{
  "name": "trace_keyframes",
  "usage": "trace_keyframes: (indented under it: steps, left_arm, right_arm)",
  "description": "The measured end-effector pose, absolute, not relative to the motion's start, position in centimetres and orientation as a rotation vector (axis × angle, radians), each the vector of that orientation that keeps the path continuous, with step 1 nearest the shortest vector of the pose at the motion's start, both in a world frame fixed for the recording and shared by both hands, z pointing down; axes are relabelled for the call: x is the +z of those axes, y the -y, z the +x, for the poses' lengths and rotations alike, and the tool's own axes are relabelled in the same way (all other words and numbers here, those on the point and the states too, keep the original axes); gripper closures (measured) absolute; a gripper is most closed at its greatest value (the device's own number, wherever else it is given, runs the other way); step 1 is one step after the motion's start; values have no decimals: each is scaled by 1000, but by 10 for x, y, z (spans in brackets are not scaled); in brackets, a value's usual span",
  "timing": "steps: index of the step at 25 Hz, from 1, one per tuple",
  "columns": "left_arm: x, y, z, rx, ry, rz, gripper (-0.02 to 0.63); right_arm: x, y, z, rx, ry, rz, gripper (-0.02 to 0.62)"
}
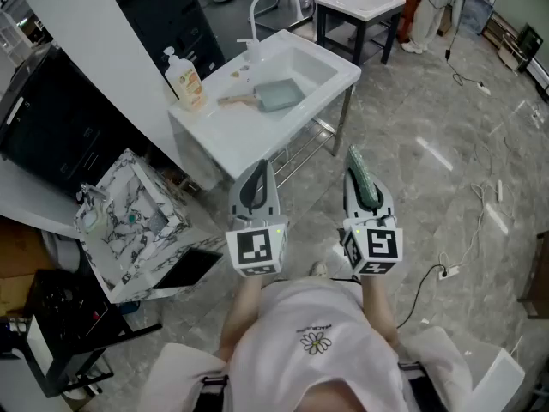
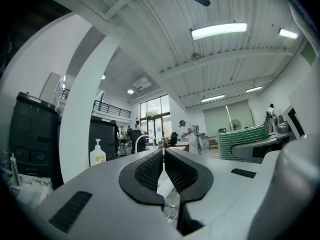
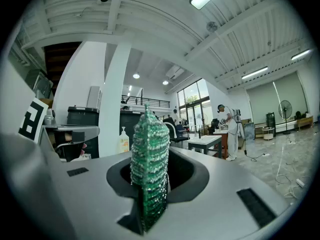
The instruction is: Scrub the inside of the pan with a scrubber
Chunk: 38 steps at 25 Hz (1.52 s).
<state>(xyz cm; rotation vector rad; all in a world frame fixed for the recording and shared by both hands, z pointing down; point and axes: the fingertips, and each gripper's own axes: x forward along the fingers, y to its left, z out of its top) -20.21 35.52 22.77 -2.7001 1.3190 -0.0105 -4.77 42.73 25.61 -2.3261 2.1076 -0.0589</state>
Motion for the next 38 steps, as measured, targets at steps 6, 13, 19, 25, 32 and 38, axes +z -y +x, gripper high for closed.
trace_keyframes:
  steps: [6,13,19,25,32,38]
  left_arm:
    - [236,-350,-192,-20,-1330,-2694,588]
    - [245,-341,-184,-46,-1388,-2680,588]
    - [265,-328,-173,-75,-1462,-2701,588]
    - [269,-316,-174,-44,-1550,-2682,588]
    - [265,-288,-170,-81,-1591,-2630,588]
    - [270,-258,-155,-77,-1570,-2634,586]
  right_arm:
    - [263,-416,-38,-68,-2136,-2303,532]
    - [273,-404,-29,-87,-2203,-2260,532]
    - [284,-398,-13,-129,-2250,-2206,532]
    - [296,-394,9,-169,-2268,-2218,532]
    - [306,-381,29,-217,-2251,-2205,531]
    - [315,-354,41,-221,-2252,-2198,531]
